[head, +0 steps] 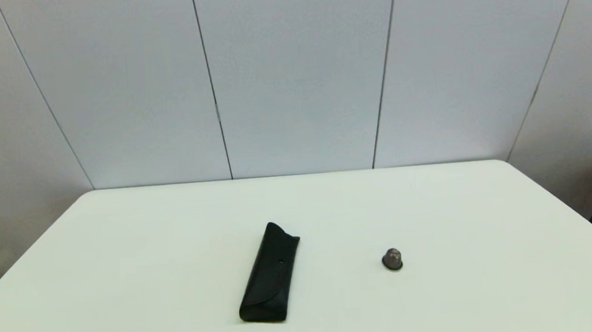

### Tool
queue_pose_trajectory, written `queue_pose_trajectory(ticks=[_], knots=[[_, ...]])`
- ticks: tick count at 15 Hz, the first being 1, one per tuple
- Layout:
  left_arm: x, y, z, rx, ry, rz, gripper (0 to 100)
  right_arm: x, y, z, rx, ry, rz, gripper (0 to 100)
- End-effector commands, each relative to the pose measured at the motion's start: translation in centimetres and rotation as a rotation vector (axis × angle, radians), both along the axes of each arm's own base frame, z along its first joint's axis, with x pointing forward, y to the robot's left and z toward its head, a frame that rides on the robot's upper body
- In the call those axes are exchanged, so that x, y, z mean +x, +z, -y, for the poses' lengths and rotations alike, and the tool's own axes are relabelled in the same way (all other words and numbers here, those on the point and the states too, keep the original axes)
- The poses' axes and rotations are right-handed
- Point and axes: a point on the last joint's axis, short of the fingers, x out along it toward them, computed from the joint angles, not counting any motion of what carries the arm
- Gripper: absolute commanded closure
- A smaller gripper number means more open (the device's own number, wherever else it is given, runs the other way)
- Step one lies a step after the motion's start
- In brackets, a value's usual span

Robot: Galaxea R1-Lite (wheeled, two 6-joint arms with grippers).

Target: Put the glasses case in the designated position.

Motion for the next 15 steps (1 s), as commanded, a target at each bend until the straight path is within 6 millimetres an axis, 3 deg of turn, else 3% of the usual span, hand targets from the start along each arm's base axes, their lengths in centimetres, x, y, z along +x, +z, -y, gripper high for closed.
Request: queue_pose_trajectory(ticks=[1, 6, 12, 15], knots=[[0.0, 0.0, 0.0, -0.001, 0.0, -0.002, 0, 0.6, 4.7, 0.1, 0.008, -0.011, 0.016, 0], [0.0, 0.0, 0.0, -0.001, 0.0, -0.002, 0, 2.3, 10.2, 0.1, 0.008, 0.01, 0.024, 0], [0.0, 0.0, 0.0, -0.001, 0.0, -0.002, 0, 7.4, 16.4, -0.2, 0.006, -0.025, -0.03, 0], [0.0, 0.0, 0.0, -0.001, 0.0, -0.002, 0, 10.0, 18.3, -0.4, -0.035, -0.05, -0.054, 0]])
